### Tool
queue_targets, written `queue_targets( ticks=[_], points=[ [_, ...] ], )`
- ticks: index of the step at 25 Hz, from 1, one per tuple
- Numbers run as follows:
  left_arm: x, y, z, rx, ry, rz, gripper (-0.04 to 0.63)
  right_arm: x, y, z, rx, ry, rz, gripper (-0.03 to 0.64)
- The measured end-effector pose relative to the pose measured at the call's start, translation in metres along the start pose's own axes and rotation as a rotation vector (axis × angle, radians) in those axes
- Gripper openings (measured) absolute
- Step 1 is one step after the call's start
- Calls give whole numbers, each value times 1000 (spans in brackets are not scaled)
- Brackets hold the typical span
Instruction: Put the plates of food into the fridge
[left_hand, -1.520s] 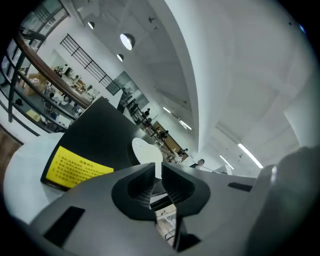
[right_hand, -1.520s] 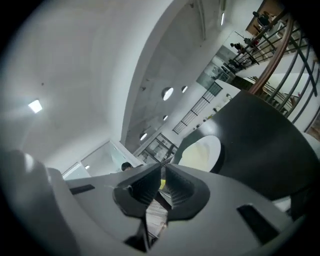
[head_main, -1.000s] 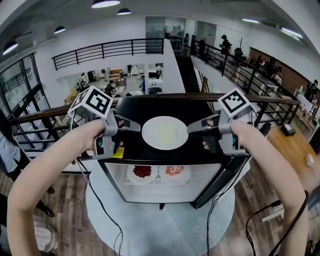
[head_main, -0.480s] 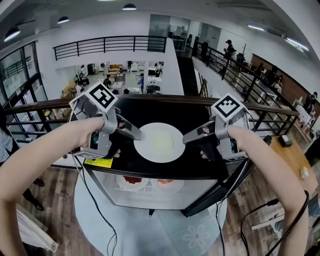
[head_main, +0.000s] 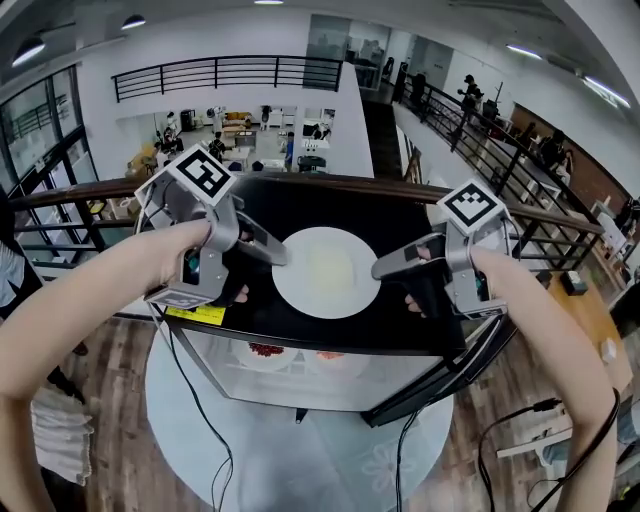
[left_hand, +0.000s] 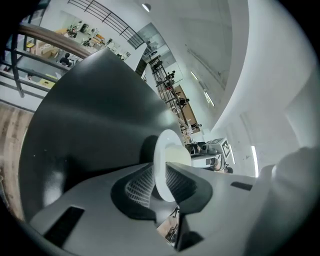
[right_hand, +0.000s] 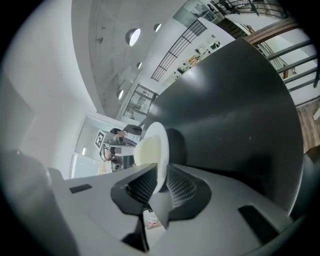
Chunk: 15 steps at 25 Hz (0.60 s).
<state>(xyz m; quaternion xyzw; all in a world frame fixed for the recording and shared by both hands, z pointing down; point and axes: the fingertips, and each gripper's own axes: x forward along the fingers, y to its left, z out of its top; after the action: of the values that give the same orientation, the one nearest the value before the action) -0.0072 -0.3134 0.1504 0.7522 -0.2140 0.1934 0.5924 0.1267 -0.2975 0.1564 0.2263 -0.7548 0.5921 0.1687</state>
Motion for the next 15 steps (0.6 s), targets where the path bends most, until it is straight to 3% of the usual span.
queue_targets(
  ticks=[2, 10, 15],
  points=[
    [-3, 1, -4, -17, 2, -11, 31, 0, 3, -1, 6, -9, 22, 37],
    [-14, -8, -19, 16, 10, -76, 28, -5, 23, -3, -23, -40, 117, 26],
    [-26, -40, -29, 31, -69, -173, 25, -32, 52, -10, -79, -86, 198, 21]
  ],
)
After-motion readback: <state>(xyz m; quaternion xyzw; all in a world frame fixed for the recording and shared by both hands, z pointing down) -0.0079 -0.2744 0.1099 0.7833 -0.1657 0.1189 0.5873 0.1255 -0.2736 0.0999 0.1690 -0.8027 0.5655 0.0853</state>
